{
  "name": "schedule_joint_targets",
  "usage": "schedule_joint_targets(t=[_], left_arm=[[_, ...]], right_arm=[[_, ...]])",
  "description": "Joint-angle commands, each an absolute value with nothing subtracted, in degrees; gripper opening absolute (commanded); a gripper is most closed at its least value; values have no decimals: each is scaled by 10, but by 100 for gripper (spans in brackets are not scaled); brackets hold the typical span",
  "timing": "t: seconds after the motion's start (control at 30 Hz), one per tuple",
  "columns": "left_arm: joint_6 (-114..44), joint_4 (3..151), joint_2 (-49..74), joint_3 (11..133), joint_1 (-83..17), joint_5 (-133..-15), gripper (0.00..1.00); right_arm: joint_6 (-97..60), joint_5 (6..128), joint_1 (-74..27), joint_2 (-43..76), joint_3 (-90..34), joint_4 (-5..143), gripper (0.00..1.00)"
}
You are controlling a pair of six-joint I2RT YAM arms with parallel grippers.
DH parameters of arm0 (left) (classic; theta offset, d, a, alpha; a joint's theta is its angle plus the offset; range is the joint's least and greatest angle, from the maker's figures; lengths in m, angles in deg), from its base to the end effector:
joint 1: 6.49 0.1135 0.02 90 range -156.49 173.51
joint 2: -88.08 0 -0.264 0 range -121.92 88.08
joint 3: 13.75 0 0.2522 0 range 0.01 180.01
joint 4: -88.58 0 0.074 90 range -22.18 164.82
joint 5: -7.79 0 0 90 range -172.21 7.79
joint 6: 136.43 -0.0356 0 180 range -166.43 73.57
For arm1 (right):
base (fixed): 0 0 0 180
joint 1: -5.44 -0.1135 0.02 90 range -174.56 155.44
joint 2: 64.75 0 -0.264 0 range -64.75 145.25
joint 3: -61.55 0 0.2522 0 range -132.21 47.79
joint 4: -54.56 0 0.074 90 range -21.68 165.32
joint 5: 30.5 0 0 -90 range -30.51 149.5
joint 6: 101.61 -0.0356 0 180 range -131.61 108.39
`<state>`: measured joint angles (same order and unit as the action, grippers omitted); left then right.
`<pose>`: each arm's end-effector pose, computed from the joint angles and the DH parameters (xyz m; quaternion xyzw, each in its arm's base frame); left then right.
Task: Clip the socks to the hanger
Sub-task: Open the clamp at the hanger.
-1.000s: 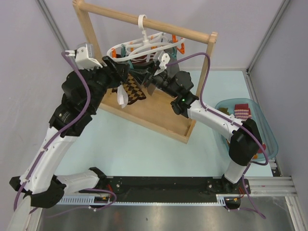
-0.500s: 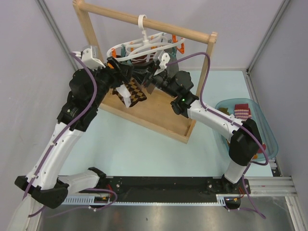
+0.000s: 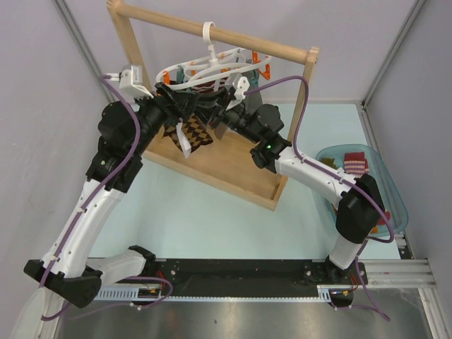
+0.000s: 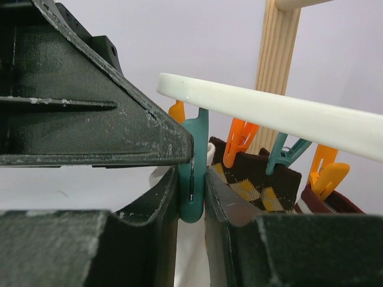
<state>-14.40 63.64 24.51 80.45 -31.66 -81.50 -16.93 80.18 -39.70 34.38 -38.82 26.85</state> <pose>0.2067 -0.0976 0.4893 -0.0356 0.6702 -0.3585 0.6489 0.2788 0.2980 0.4316 -0.3155 0.4171 0.4437 0.7277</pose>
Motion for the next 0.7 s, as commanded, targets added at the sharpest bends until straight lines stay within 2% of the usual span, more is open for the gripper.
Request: schedule_joint_targets(t=[0.0, 0.37, 0.67], left_arm=[[-129, 678, 259, 799, -303, -797, 68], [-99, 712, 260, 772, -289, -786, 51], [-97, 682, 248, 797, -288, -793, 46]], right_arm=[[-193, 820, -396, 343, -413, 239, 13], [-197, 817, -395, 344, -414, 242, 13], [-168, 797, -402, 347, -413, 260, 13]])
